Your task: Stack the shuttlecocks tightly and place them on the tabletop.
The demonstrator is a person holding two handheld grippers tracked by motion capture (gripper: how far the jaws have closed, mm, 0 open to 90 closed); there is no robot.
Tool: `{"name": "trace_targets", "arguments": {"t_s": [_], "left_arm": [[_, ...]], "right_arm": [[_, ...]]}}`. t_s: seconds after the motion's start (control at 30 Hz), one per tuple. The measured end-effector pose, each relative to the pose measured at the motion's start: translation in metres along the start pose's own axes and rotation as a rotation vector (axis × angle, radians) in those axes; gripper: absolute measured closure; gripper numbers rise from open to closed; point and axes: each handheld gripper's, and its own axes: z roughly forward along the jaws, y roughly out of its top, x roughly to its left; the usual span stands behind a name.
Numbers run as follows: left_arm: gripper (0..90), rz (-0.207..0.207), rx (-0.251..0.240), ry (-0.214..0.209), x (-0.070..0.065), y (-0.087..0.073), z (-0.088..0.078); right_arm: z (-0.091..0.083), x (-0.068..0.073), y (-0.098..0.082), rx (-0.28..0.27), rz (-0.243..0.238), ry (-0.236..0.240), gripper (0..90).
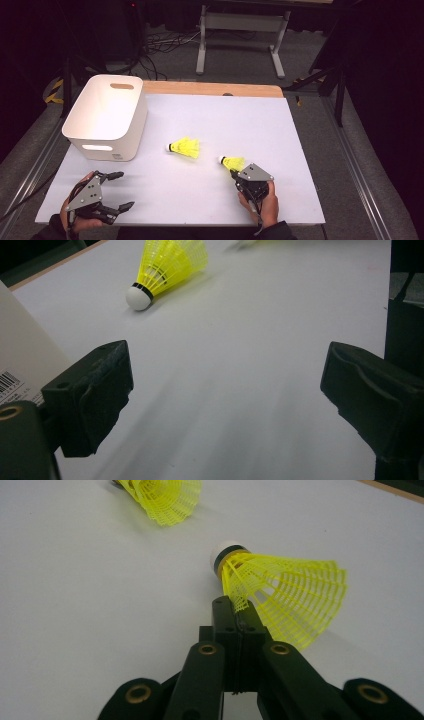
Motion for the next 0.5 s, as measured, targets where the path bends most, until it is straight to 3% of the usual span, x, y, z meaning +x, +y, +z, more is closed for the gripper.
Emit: {"name": "trace_targets", "arguments": {"t_s": [0.5], "left_arm": [[7.5, 0.007, 0.0, 0.003, -0.0006, 0.0007, -0.0006]], "right_arm": [[-0.0085, -0.0041, 0.0022, -0.048, -0.074, 0.067, 90.0]]}}
